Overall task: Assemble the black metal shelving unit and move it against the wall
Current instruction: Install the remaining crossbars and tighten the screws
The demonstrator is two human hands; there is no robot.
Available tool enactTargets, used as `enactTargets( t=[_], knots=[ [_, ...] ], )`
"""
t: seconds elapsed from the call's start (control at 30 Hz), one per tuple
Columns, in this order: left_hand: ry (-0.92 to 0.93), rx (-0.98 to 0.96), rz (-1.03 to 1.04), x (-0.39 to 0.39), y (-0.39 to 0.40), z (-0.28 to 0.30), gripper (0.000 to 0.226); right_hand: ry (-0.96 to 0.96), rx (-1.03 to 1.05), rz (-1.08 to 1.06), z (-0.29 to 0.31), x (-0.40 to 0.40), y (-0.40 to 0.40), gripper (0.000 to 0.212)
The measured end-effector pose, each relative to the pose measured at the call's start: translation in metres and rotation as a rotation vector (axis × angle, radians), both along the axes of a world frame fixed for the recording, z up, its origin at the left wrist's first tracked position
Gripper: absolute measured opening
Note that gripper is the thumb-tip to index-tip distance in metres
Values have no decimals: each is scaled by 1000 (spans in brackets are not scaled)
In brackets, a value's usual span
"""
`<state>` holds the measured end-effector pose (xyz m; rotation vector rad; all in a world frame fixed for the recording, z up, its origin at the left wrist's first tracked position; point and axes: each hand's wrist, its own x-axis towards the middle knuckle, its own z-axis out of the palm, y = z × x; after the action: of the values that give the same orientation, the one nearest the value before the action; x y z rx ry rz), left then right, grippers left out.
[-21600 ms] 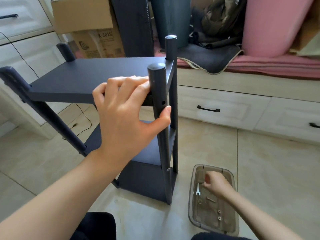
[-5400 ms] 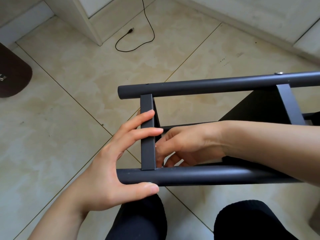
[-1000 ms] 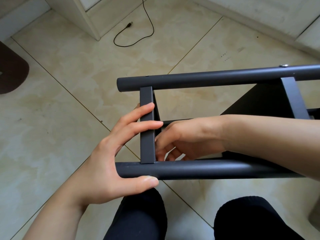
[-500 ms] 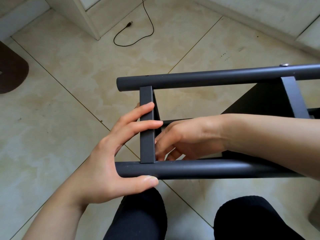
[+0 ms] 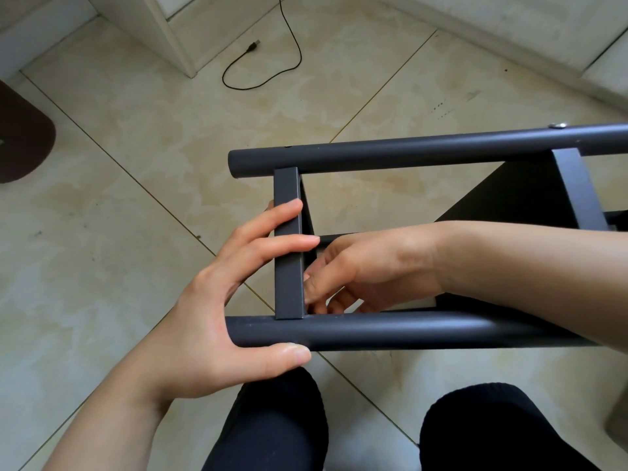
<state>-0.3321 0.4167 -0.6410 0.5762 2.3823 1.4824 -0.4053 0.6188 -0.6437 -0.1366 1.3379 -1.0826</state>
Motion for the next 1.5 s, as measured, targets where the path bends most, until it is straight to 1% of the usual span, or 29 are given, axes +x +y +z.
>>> enactTargets(
  t=[0.13, 0.3, 0.43, 0.5, 0.63, 0.73, 0.8, 0.87, 0.97, 1.07, 1.17, 1.23, 1.3, 1.33, 1.4, 1.5],
  knots=[
    [13, 6, -4, 0, -1, 0, 79, -58, -7, -13, 1, 1, -1, 13],
    [10, 8, -9, 0, -1, -2, 79, -15, -20, -21, -2, 1, 0, 10],
    [22, 0, -19, 0, -1, -2, 79, -6, -42, -22, -5, 1, 0, 29],
    [24, 2, -17, 0, -1, -1, 79, -2, -52, -23, -6, 0, 1, 33],
    [13, 4, -16, 0, -1, -1, 79, 36, -52, -9, -5, 2, 2, 19],
    [-18, 9, -17, 2, -2, 0, 80, 29, -59, -49, 2, 2, 8, 28],
    [-42, 11, -16, 3, -2, 2, 80, 37, -60, -47, 9, 1, 15, 22],
    [-66, 13, -8, 4, -1, 4, 82, 71, -45, -41, 18, 2, 23, 23],
    [-133, 57, 39, 8, 1, 5, 93, 207, 15, -3, 35, 8, 35, 27],
    [-251, 191, 184, 19, 6, 3, 101, 505, 114, 105, 55, 21, 43, 25],
    [-301, 324, 390, 37, 17, -6, 96, 814, 199, 219, 73, 38, 44, 28],
    [-357, 405, 481, 46, 25, -14, 84, 947, 257, 291, 80, 48, 43, 34],
    [-426, 475, 533, 52, 31, -20, 69, 1002, 285, 327, 83, 57, 43, 38],
    [-451, 500, 550, 55, 33, -22, 65, 1014, 296, 332, 85, 60, 44, 39],
    [-497, 524, 572, 58, 34, -22, 68, 1036, 338, 336, 88, 62, 47, 42],
    [-547, 521, 598, 62, 36, -22, 73, 1042, 378, 322, 89, 60, 54, 40]
  ],
)
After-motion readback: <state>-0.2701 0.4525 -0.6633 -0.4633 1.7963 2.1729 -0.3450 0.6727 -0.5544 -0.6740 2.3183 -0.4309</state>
